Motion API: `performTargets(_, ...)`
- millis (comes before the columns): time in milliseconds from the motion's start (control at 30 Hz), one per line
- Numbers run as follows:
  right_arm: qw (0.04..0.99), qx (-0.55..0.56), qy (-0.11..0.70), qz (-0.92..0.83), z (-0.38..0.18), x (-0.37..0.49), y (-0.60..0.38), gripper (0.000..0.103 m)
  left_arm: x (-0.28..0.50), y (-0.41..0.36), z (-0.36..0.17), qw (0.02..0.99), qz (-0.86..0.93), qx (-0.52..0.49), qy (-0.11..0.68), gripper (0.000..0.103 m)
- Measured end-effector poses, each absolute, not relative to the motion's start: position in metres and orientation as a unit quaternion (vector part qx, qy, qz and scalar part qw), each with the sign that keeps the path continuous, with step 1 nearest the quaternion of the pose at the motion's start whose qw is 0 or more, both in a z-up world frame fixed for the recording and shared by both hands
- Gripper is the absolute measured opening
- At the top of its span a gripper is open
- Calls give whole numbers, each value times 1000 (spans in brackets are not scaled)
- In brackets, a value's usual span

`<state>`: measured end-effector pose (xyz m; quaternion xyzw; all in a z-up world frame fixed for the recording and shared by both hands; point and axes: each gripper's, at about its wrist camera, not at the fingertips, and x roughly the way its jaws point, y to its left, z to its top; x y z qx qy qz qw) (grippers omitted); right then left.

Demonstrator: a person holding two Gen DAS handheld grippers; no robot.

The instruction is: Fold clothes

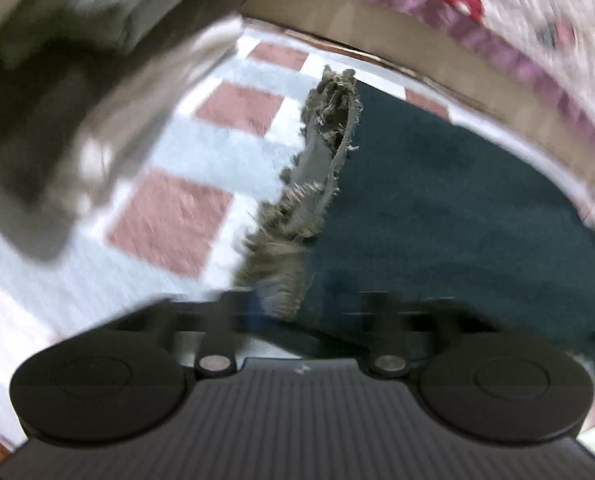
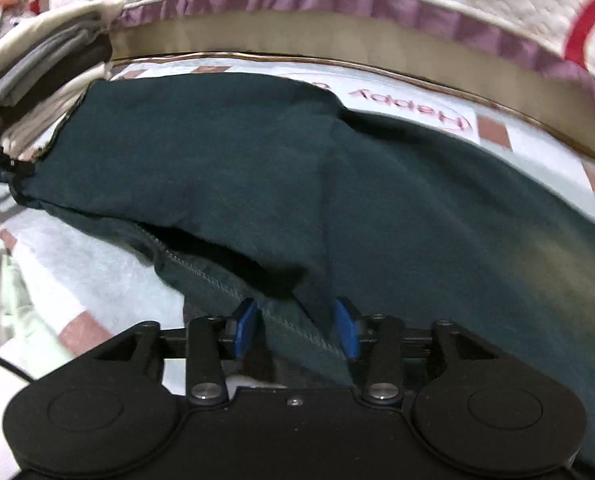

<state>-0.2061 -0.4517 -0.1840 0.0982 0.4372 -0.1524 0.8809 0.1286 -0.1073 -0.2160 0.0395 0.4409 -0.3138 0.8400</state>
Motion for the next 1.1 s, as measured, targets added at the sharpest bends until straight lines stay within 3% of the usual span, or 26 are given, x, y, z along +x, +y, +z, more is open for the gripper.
performTargets(133, 887, 34, 431, -163, -175, -185, -436, 53, 130, -102, -195, 859, -312, 53, 403, 13)
performTargets(400, 879, -173, 422, -141, -190, -166, -390, 54, 149, -77, -209, 849, -289, -20, 441, 7)
performTargets(433, 881, -159, 424, -136, -186, -163, -390, 52, 149, -76, -209, 850, -289, -25, 440, 7)
performTargets(467, 884, -144, 426, -130, -182, -160, -391, 48, 149, -77, -208, 852, -289, -23, 437, 6)
performTargets(500, 886, -130, 428, -125, -179, -157, -392, 19, 149, -78, -207, 854, -288, -21, 433, 6)
performTargets(533, 888, -115, 429, -119, -175, -154, -392, 13, 150, -79, -206, 856, -287, -17, 430, 6)
performTargets(733, 895, 16, 433, -105, -173, -159, -405, 17, 167, -69, -197, 877, -226, 34, 422, 0)
performTargets(833, 900, 57, 422, -90, -177, -167, -405, 27, 166, -58, -195, 867, -243, -9, 435, 4)
performTargets(1100, 907, 37, 418, -44, -180, -141, -375, 29, 144, -82, -207, 812, -292, -59, 503, 15)
